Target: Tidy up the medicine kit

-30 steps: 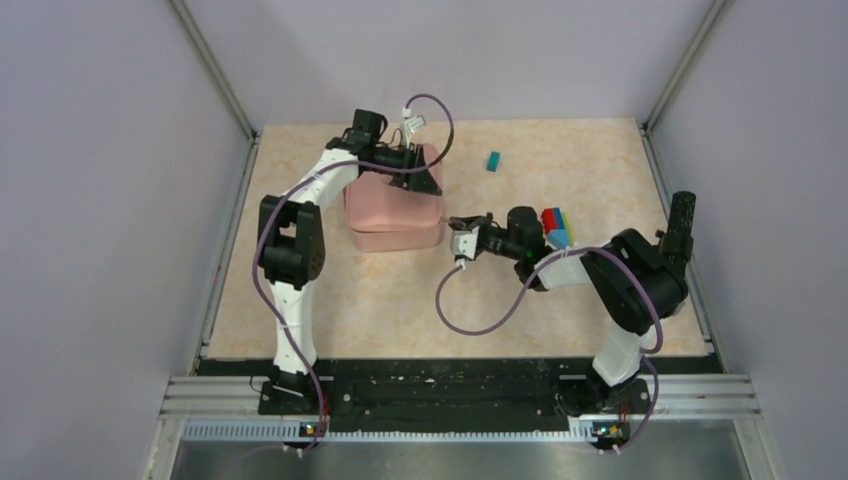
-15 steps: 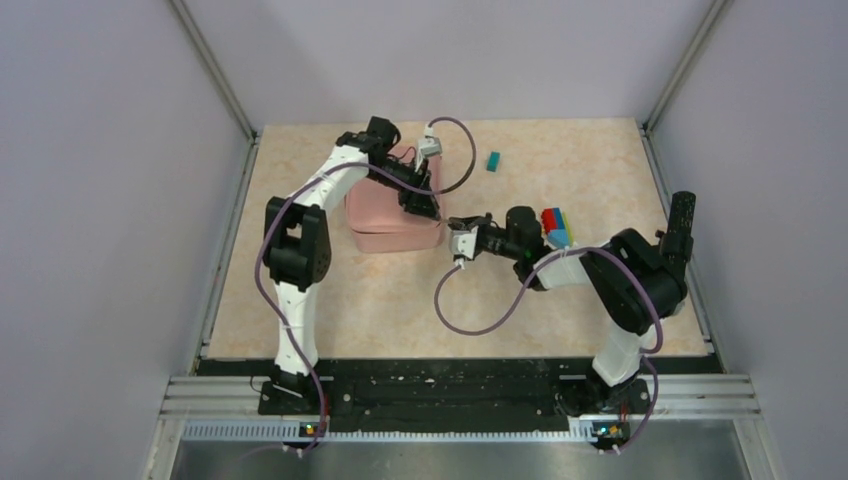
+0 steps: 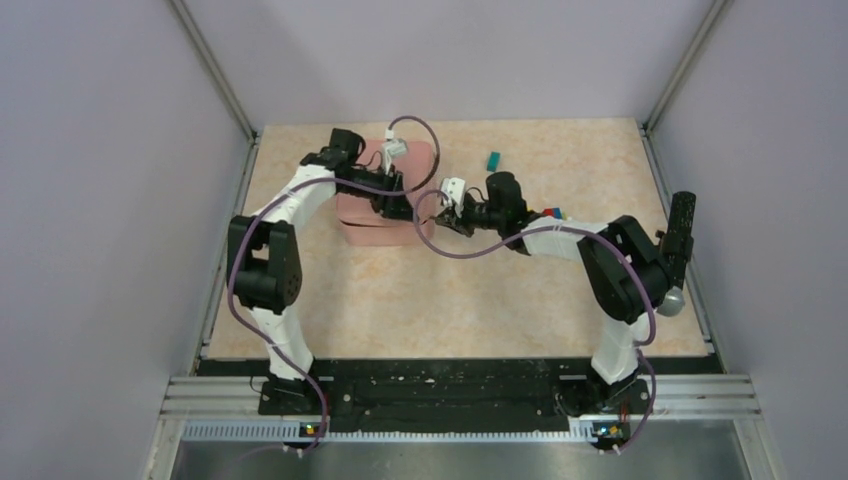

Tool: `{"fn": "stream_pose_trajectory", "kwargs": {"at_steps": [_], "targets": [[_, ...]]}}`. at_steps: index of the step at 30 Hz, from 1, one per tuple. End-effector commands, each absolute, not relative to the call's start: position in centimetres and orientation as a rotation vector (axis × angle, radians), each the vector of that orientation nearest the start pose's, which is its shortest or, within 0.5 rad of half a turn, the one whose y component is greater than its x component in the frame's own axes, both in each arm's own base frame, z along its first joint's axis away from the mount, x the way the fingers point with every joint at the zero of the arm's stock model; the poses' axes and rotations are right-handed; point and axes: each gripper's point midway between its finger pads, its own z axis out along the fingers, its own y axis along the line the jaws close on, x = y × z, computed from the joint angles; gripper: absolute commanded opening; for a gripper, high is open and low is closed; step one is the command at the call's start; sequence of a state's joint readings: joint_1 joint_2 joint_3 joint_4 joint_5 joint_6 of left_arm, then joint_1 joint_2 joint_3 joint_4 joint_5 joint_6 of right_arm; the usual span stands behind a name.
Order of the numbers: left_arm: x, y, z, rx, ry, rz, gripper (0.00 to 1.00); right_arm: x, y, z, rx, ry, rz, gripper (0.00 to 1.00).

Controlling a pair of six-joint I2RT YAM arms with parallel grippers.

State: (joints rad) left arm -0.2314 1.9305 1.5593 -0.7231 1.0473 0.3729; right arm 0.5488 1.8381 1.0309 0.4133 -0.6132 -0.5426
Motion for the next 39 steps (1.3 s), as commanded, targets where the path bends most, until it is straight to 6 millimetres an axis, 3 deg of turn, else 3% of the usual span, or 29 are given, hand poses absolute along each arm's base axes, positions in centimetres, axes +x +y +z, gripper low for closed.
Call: {"fn": "stream_pose_trajectory", "kwargs": {"at_steps": [1, 4, 9, 14, 18, 24, 33, 39], "targets": [[37.3, -21.9, 21.0, 0.806, 2.019, -1.325, 0.58, 35.5, 34.3, 9.9, -1.298, 1.563, 0.867, 0.17], [38.0, -20.2, 22.5, 0.703, 2.03, -1.327, 0.59, 35.0, 34.3, 9.7, -1.276, 1.625, 0.962, 0.29], [39.4, -16.5, 24.3, 0.58, 2.023, -1.264, 0.6, 35.9, 34.3, 10.2, -1.211, 1.667, 1.045, 0.45], [39.4, -13.5, 25.3, 0.546, 2.01, -1.205, 0.61, 36.4, 34.9, 9.8, -1.212, 1.7, 1.157, 0.49], [38.2, -12.9, 25.4, 0.59, 2.043, -1.202, 0.61, 36.0, 35.6, 10.0, -1.219, 1.717, 1.337, 0.49], [37.4, -12.6, 25.5, 0.615, 2.066, -1.183, 0.62, 36.4, 35.7, 10.1, -1.233, 1.706, 1.349, 0.52], [37.3, -12.6, 25.4, 0.603, 2.074, -1.179, 0.62, 37.2, 36.1, 11.9, -1.245, 1.649, 1.386, 0.43], [37.1, -12.6, 24.9, 0.593, 2.084, -1.178, 0.62, 37.1, 36.3, 12.2, -1.218, 1.669, 1.441, 0.27]]}}
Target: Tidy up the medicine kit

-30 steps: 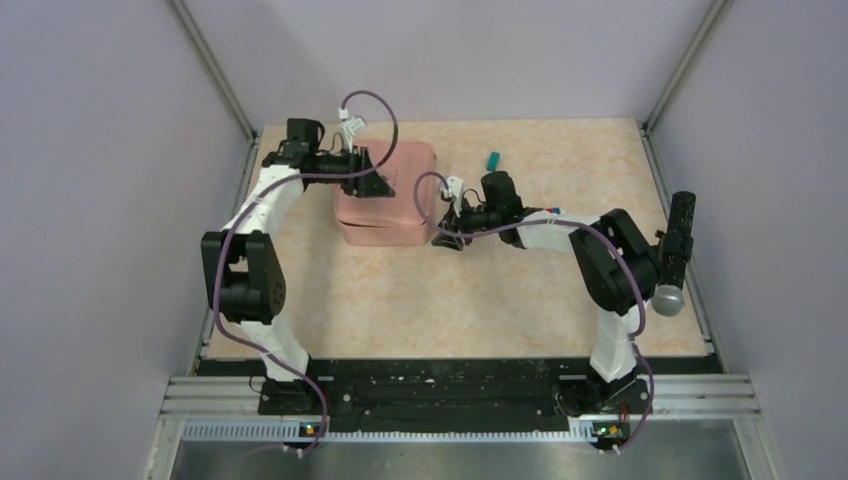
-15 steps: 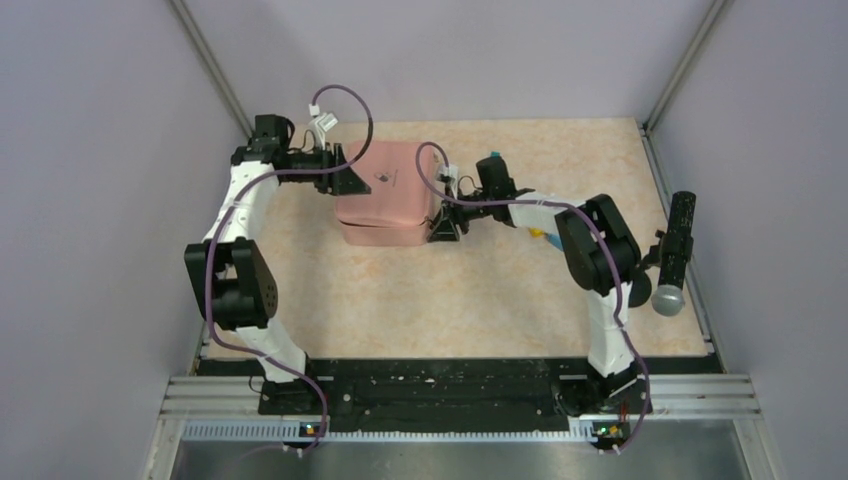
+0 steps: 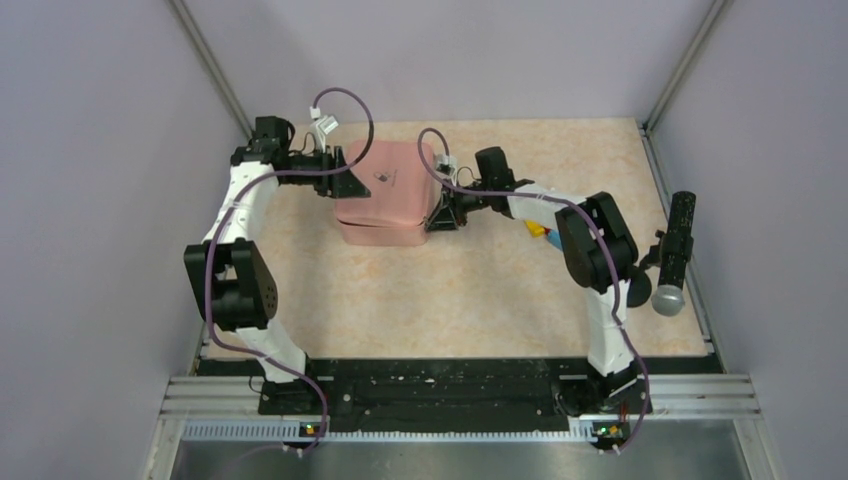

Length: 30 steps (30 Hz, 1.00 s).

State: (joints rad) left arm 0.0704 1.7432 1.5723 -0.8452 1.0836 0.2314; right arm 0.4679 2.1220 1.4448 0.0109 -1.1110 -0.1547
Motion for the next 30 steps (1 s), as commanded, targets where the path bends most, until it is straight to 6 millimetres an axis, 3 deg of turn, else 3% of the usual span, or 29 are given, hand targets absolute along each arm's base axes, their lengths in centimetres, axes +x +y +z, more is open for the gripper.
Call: {"fn": "stream_pose_trajectory", "kwargs": {"at_steps": [1, 9, 12, 14, 18, 21, 24, 30], "targets": [[37.1, -12.6, 24.8, 0.59, 2.087, -1.179, 0.62, 37.2, 36.3, 12.2, -1.215, 1.67, 1.439, 0.25], [37.1, -12.5, 24.3, 0.579, 2.099, -1.172, 0.62, 38.9, 36.3, 11.2, -1.156, 1.724, 1.325, 0.12], [37.5, -12.3, 24.1, 0.569, 2.108, -1.159, 0.62, 40.0, 35.9, 10.9, -1.129, 1.751, 1.236, 0.01], [38.0, -12.1, 24.1, 0.555, 2.117, -1.126, 0.62, 40.8, 35.5, 11.0, -1.12, 1.759, 1.155, 0.0], [41.5, -9.9, 23.3, 0.402, 2.182, -0.914, 0.66, 41.9, 34.0, 11.5, -1.231, 1.728, 0.844, 0.0], [44.4, -7.0, 21.8, 0.168, 2.249, -0.756, 0.7, 42.0, 32.8, 12.3, -1.358, 1.618, 0.587, 0.0], [46.2, -5.5, 19.4, -0.053, 2.31, -0.724, 0.72, 42.3, 31.5, 12.8, -1.42, 1.551, 0.397, 0.0], [46.0, -8.5, 16.0, -0.098, 2.334, -0.929, 0.71, 44.2, 28.2, 12.1, -1.416, 1.605, 0.123, 0.0]]}}
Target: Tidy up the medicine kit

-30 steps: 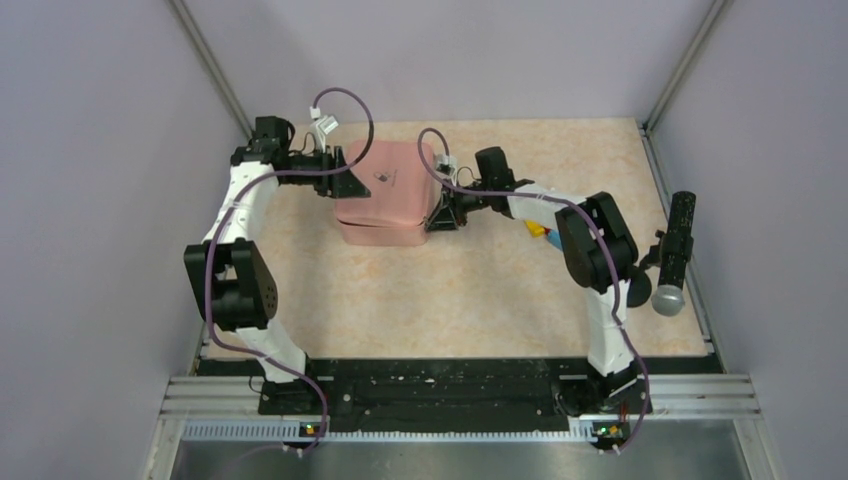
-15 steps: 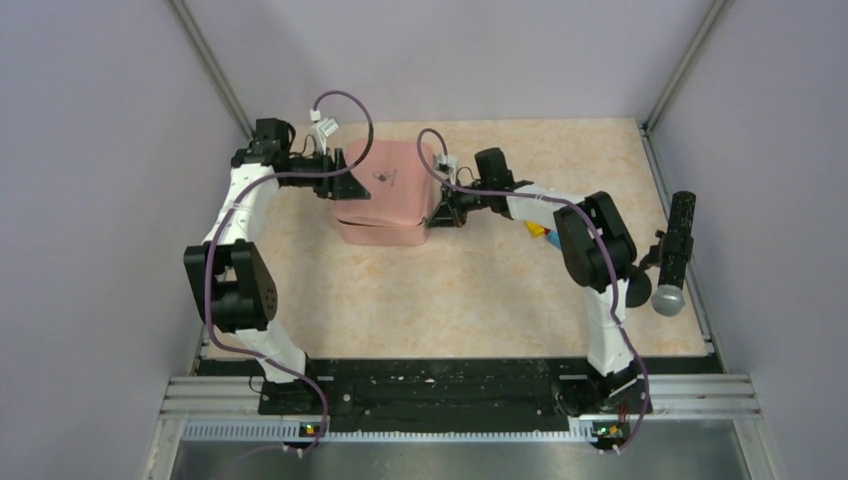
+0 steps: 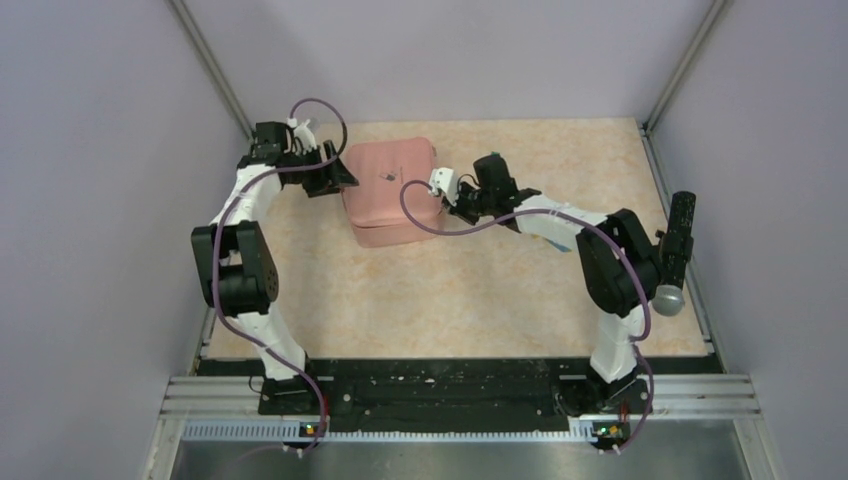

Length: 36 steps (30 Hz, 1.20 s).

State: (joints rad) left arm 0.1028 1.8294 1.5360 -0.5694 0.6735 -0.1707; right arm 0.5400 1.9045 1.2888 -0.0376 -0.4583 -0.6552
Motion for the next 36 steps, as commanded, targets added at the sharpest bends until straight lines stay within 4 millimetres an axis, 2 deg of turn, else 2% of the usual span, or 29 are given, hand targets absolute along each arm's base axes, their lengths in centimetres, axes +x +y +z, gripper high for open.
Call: {"fn": "stream_pose_trajectory", "kwargs": {"at_steps": [1, 5, 7, 10, 12, 14, 16, 19, 21, 24, 27, 28, 31, 33, 36], "targets": [[45.7, -9.3, 15.6, -0.064, 2.334, -0.956, 0.7, 44.7, 27.7, 12.0, -1.392, 1.619, 0.083, 0.0], [43.3, -13.8, 15.0, 0.112, 2.347, -1.043, 0.66, 47.6, 25.6, 13.2, -1.197, 1.666, -0.033, 0.0], [42.1, -15.5, 15.3, 0.188, 2.344, -1.054, 0.66, 48.4, 24.5, 13.3, -1.13, 1.701, -0.065, 0.0], [41.1, -15.6, 16.7, 0.224, 2.336, -1.027, 0.65, 48.9, 23.2, 12.9, -1.13, 1.717, -0.068, 0.0], [41.4, -13.8, 18.3, 0.283, 2.312, -0.939, 0.65, 48.6, 23.0, 12.7, -1.195, 1.692, -0.041, 0.0], [43.0, -11.9, 20.2, 0.304, 2.244, -0.844, 0.65, 47.9, 23.6, 12.7, -1.256, 1.661, 0.032, 0.0], [46.2, -10.1, 22.2, 0.283, 2.116, -0.768, 0.68, 47.3, 24.3, 12.8, -1.296, 1.635, 0.113, 0.0], [51.7, -9.7, 25.1, 0.304, 1.942, -0.723, 0.73, 46.2, 25.3, 11.6, -1.401, 1.654, 0.215, 0.0], [55.2, -10.0, 25.3, 0.254, 1.917, -0.764, 0.75, 45.9, 25.8, 11.3, -1.469, 1.652, 0.251, 0.0], [59.5, -10.5, 24.2, 0.2, 1.899, -0.83, 0.79, 46.0, 25.9, 10.8, -1.497, 1.656, 0.246, 0.0], [61.2, -11.2, 21.9, 0.254, 1.905, -0.774, 0.96, 46.0, 25.6, 10.9, -1.509, 1.648, 0.224, 0.0], [61.6, -11.5, 20.4, 0.255, 1.927, -0.797, 0.98, 45.9, 25.5, 10.9, -1.512, 1.646, 0.215, 0.0], [61.1, -11.9, 18.4, 0.288, 1.956, -0.838, 0.98, 45.6, 25.2, 10.6, -1.53, 1.641, 0.202, 0.0], [59.6, -12.5, 17.1, 0.312, 1.99, -0.887, 0.94, 45.5, 25.2, 10.4, -1.534, 1.638, 0.198, 0.0], [56.2, -13.6, 17.7, 0.34, 1.985, -1.056, 0.82, 45.5, 25.2, 10.2, -1.529, 1.64, 0.21, 0.0]]}}
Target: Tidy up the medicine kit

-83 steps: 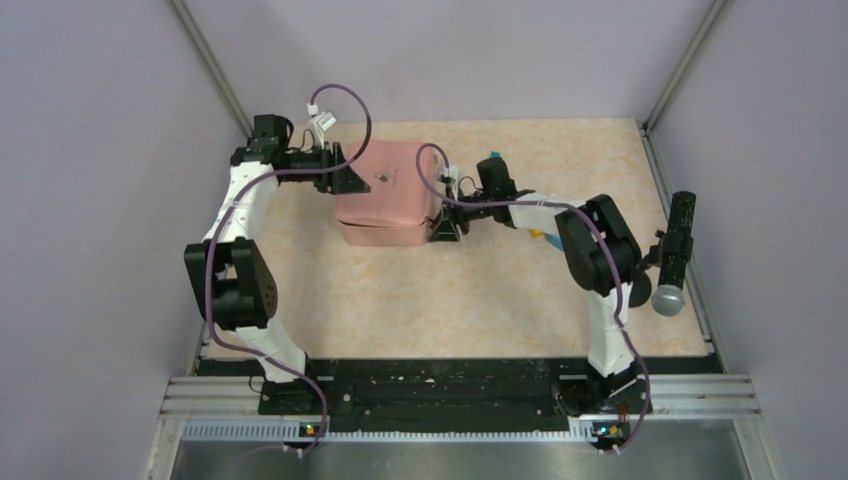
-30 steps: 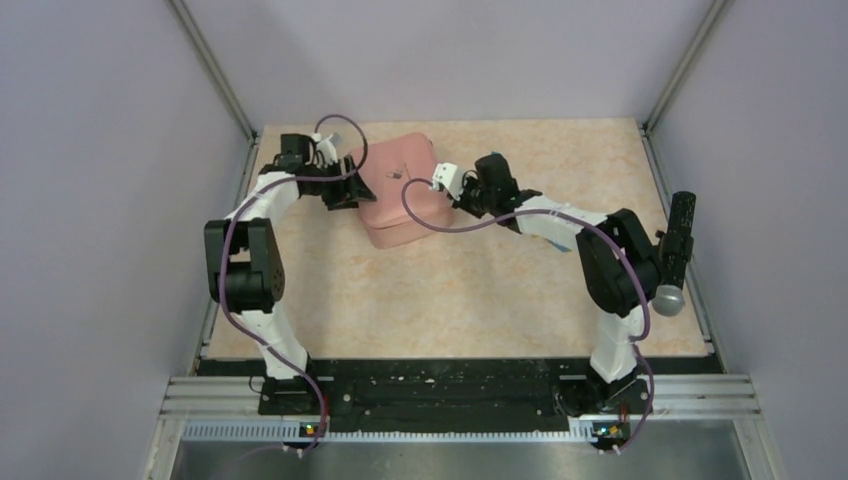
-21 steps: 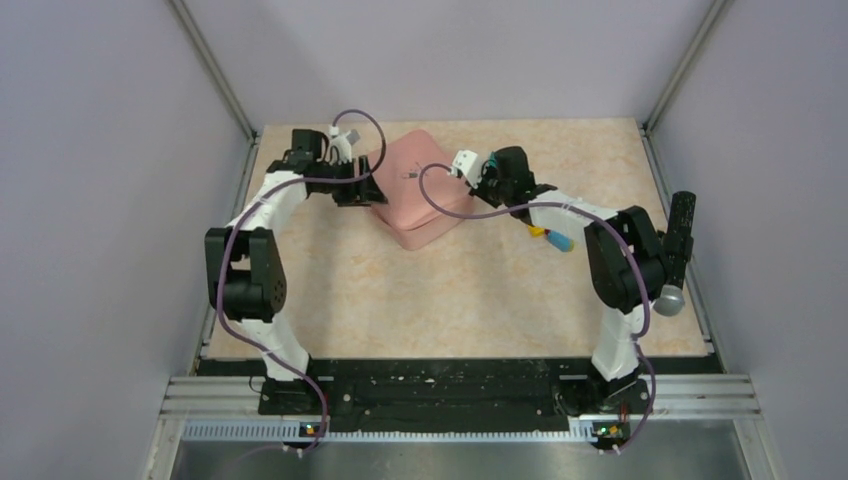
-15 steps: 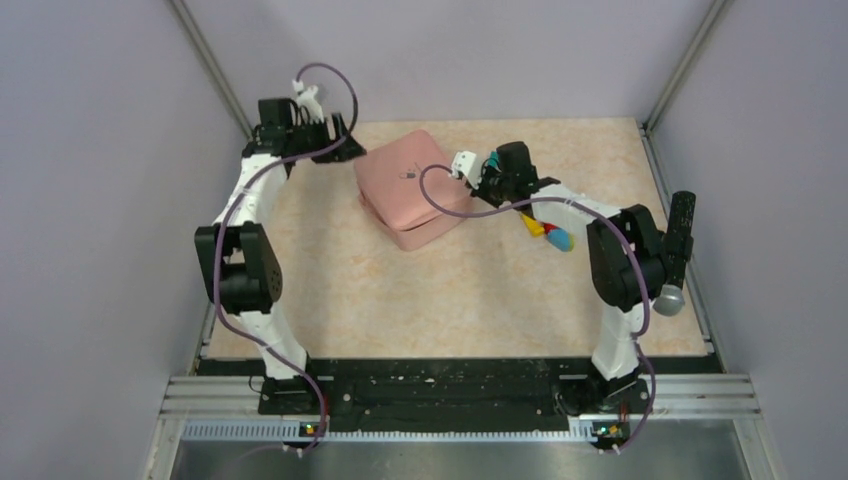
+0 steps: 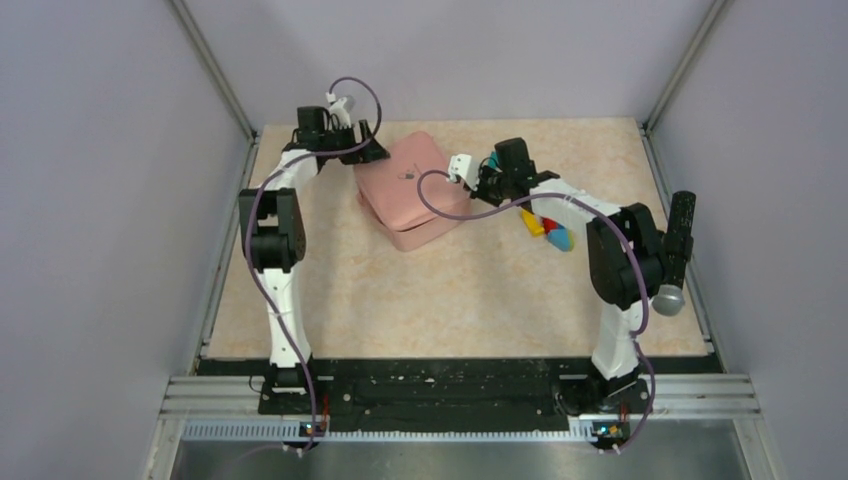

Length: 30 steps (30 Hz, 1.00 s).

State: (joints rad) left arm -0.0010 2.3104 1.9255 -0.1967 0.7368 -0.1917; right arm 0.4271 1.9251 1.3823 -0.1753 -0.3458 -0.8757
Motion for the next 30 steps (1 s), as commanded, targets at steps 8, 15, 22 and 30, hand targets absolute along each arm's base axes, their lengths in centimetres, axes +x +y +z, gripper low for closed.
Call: {"fn": "stream_pose_trajectory", "kwargs": {"at_steps": [8, 15, 22, 30], "targets": [[41.8, -12.4, 17.8, 0.347, 2.064, -1.197, 0.5, 44.7, 27.2, 10.8, -1.538, 1.582, 0.29, 0.0], [33.0, -6.6, 15.1, 0.373, 2.3, -0.761, 0.73, 41.7, 29.9, 10.7, -1.708, 1.362, 0.323, 0.0], [40.2, -0.9, 23.3, 0.429, 2.023, -0.365, 0.89, 41.0, 31.4, 12.0, -1.73, 1.212, 0.332, 0.0], [46.5, -12.1, 23.5, 0.76, 1.897, -0.784, 0.86, 40.5, 32.1, 12.1, -1.716, 1.188, 0.377, 0.0]]}}
